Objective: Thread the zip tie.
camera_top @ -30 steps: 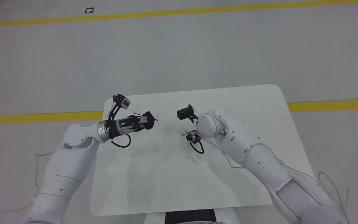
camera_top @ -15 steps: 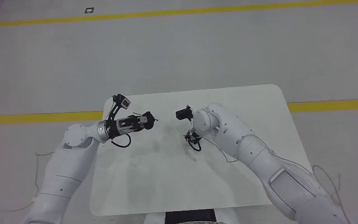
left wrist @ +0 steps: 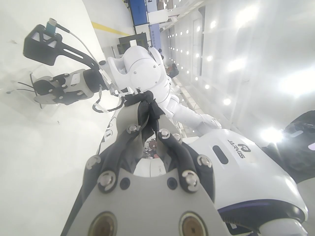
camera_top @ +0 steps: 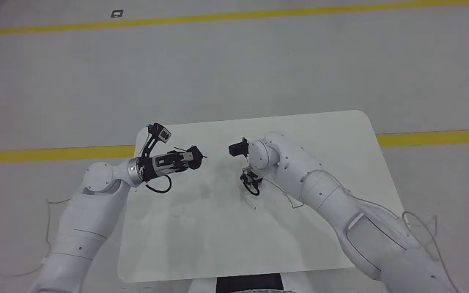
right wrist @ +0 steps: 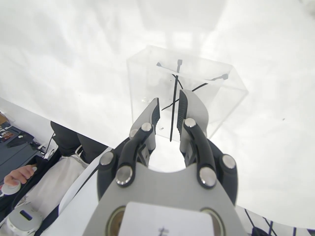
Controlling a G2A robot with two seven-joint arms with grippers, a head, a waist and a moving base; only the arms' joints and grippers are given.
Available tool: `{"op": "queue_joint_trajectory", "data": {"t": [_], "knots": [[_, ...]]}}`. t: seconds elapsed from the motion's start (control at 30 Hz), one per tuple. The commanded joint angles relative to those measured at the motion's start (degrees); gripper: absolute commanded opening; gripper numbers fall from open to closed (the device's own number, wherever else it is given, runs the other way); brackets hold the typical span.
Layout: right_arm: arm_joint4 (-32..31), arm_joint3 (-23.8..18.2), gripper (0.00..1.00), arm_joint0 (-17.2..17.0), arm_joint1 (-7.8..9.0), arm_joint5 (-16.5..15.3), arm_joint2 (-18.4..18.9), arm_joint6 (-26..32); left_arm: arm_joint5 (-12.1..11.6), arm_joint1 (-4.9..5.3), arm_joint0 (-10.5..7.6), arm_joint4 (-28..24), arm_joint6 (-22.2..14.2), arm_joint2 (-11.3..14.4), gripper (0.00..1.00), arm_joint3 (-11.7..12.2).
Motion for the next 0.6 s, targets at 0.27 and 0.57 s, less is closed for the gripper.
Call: {"op": "queue_joint_trajectory", "data": {"t": [0.27,0.57], "knots": [[-0.65,0.09,0.17,0.02,-0.41,0.80,0.36,-1.10,0.00,0.00,0.00,0.00,0.00,0.00,0.00,0.00],[-1.43,-0.51,0.09,-0.59,-0.34,0.61,1.14,-1.94,0.00,0.00,0.00,0.00,0.00,0.00,0.00,0.00]]}}
